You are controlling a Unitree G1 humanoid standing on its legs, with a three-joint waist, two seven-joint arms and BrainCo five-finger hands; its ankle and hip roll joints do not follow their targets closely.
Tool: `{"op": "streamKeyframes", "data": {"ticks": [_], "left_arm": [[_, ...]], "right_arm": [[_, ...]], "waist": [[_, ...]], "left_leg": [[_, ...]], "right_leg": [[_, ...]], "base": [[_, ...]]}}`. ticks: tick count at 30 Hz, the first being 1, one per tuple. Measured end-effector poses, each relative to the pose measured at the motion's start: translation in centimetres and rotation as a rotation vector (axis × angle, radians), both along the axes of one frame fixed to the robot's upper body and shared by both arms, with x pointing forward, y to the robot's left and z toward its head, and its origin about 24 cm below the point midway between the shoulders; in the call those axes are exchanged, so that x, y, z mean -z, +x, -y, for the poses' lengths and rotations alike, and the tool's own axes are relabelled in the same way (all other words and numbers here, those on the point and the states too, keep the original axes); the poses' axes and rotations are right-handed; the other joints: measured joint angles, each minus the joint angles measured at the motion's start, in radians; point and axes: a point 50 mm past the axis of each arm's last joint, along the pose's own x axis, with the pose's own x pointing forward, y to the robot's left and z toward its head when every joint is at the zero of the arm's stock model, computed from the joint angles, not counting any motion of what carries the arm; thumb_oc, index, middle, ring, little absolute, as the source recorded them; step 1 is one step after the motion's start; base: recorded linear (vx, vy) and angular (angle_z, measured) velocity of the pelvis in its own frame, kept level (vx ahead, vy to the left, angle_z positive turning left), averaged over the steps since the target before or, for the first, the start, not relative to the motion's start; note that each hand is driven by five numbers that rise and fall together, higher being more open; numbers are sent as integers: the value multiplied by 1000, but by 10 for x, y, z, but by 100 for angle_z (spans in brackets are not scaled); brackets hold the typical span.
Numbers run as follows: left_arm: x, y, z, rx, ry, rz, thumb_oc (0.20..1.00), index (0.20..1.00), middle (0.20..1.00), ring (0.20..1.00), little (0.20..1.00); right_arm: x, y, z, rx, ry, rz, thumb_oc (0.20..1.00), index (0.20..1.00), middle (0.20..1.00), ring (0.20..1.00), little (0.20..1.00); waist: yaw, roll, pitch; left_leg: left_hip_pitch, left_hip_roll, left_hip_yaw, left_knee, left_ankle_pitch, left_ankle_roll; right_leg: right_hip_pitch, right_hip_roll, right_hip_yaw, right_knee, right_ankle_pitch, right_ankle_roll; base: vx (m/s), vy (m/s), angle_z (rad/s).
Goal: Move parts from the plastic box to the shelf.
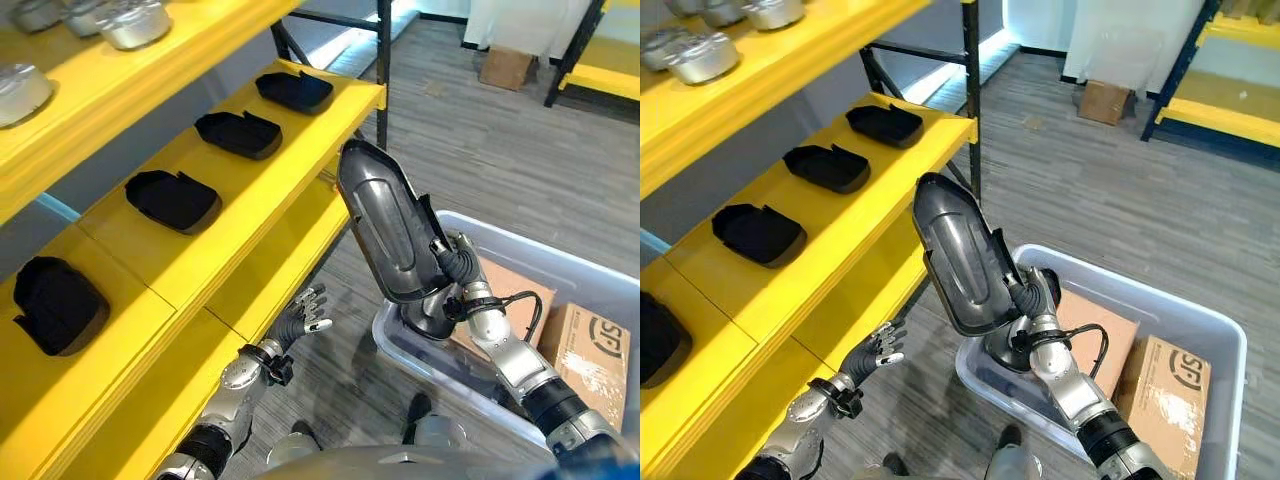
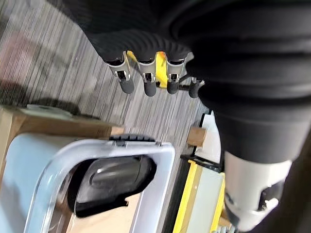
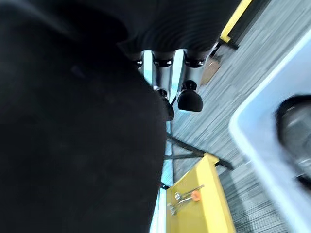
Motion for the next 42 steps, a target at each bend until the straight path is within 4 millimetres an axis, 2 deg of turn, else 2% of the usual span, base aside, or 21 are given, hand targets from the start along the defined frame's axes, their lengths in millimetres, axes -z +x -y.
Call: {"op": "streamKeyframes", "data": {"ticks": [1, 3, 6, 8, 11, 14, 19, 22, 24, 25, 27, 28, 30, 31, 34, 37, 38, 40, 42], "left_arm": [[0, 0, -1, -3, 7, 1, 1000, 1000, 1000, 1000, 1000], [1, -1, -3, -12, 16, -6, 1000, 1000, 1000, 1000, 1000], [5, -9, -5, -35, 22, -32, 1000, 1000, 1000, 1000, 1000], [10, -17, -8, -49, 32, -56, 1000, 1000, 1000, 1000, 1000], [16, -29, -15, -54, 63, -87, 1000, 1000, 1000, 1000, 1000], [18, -36, -24, -66, 87, -103, 1000, 1000, 1000, 1000, 1000], [16, -39, -29, -63, 94, -93, 1000, 1000, 1000, 1000, 1000], [14, -38, -29, -60, 96, -77, 1000, 1000, 1000, 1000, 1000], [12, -34, -29, -55, 98, -55, 1000, 1000, 1000, 1000, 1000], [9, -30, -29, -52, 102, -40, 1000, 1000, 1000, 1000, 1000], [4, -21, -29, -47, 105, -14, 1000, 1000, 1000, 1000, 1000], [2, -15, -27, -48, 107, -17, 1000, 1000, 1000, 1000, 1000], [5, -16, -24, -64, 107, -36, 1000, 1000, 1000, 1000, 1000], [10, -19, -15, -68, 102, -62, 1000, 1000, 1000, 1000, 1000], [13, -19, 2, -39, 88, -79, 1000, 1000, 1000, 1000, 1000], [14, -19, 7, -34, 75, -82, 1000, 1000, 1000, 1000, 1000], [14, -20, 8, -15, 81, -80, 1000, 1000, 1000, 1000, 1000], [13, -19, 10, 2, 78, -73, 1000, 1000, 1000, 1000, 1000], [10, -17, 12, 16, 73, -60, 1000, 1000, 1000, 1000, 1000]], "right_arm": [[0, 0, 1, -2, 3, -6, 200, 200, 200, 200, 200], [1, 0, -3, -12, 34, -19, 200, 200, 200, 200, 200], [4, 0, -5, -36, 43, -44, 200, 200, 200, 200, 200], [7, -2, -9, -57, 49, -67, 200, 200, 200, 200, 200], [10, -3, -16, -85, 100, -99, 200, 200, 200, 200, 200], [12, -4, -25, -109, 161, -127, 200, 200, 200, 200, 200], [17, -6, -34, -137, 180, -169, 200, 200, 200, 200, 200], [19, -8, -40, -144, 207, -188, 200, 200, 200, 200, 200], [24, -12, -37, -125, 228, -207, 200, 200, 200, 200, 200], [26, -15, -35, -110, 232, -215, 200, 200, 200, 200, 200], [28, -17, -34, -104, 234, -218, 200, 200, 200, 200, 200], [28, -18, -32, -104, 230, -218, 200, 200, 200, 200, 200], [26, -17, -30, -102, 228, -212, 200, 200, 200, 200, 200], [22, -15, -25, -86, 241, -200, 200, 200, 200, 200, 200], [22, -17, -12, -54, 249, -197, 200, 200, 200, 200, 200], [22, -17, -8, -49, 234, -198, 200, 200, 200, 200, 200], [20, -16, -4, -43, 242, -189, 200, 200, 200, 200, 200], [18, -19, 2, -21, 252, -166, 200, 200, 200, 200, 200], [16, -22, 2, -18, 249, -154, 200, 200, 200, 200, 200]], "waist": [[-1, 2, 1], [14, 1, 2], [29, 16, 8], [34, 12, 10], [55, 1, 16], [85, -22, 23], [122, -54, 33], [120, -60, 36], [113, -56, 39], [110, -54, 40], [101, -63, 43], [70, -66, 47], [67, -74, 41], [59, -59, 38], [52, -31, 30], [45, -27, 29], [31, -10, 27], [15, 12, 33], [5, 30, 33]], "left_leg": [[5, -13, 1, -10, -21, -9], [5, -35, -2, -18, -60, 17], [16, -74, -2, -65, -117, 38], [16, -106, -15, -74, -124, 48], [13, -137, -33, -76, -134, 61], [8, -145, -43, -74, -132, 63], [9, -154, -67, -75, -125, 61], [5, -164, -77, -77, -125, 64], [18, -159, -111, -98, -126, 81], [21, -156, -141, -116, -113, 89], [13, -152, -181, -139, -92, 96], [-1, -140, -226, -139, -78, 94], [-1, -149, -236, -140, -76, 88], [-5, -153, -239, -140, -63, 66], [-19, -143, -255, -139, -54, 53], [-23, -132, -252, -139, -47, 45], [-27, -131, -252, -139, -43, 44], [-58, -141, -244, -102, -25, 41], [-71, -148, -207, -117, -4, 36]], "right_leg": [[14, -5, -11, -2, 3, 16], [18, -21, -17, -2, 11, 40], [26, -53, -40, 22, 9, 74], [25, -84, -20, 34, 3, 99], [31, -107, 1, 26, 14, 119], [45, -108, -11, 2, 42, 126], [72, -112, -52, -27, 63, 119], [69, -119, -73, -15, 101, 114], [62, -127, -53, 39, 125, 114], [54, -107, -28, 49, 94, 137], [47, -29, 39, 45, 43, 146], [63, 76, 110, -1, -2, 93], [93, 133, 121, -82, -24, 50], [130, 153, 129, -148, 3, 41], [134, 173, 133, -174, 11, 28], [134, 183, 133, -181, 11, 24], [135, 189, 130, -188, 8, 21], [133, 175, 108, -185, 2, 29], [134, 161, 81, -186, -1, 21]], "base": [[-21, 352, 45], [-24, 312, 35], [-45, 391, 38], [-68, 385, 32], [-79, 334, 18], [-102, 288, 15], [-166, 305, 20], [-141, 205, 13], [-59, 53, 30], [-22, 11, 56], [28, -14, 77], [55, -33, 84], [-46, -81, 49], [-92, -113, 10], [-59, -121, 15], [-27, -88, 1], [-52, -57, 9], [-62, -3, 40], [-81, 43, 50]]}}
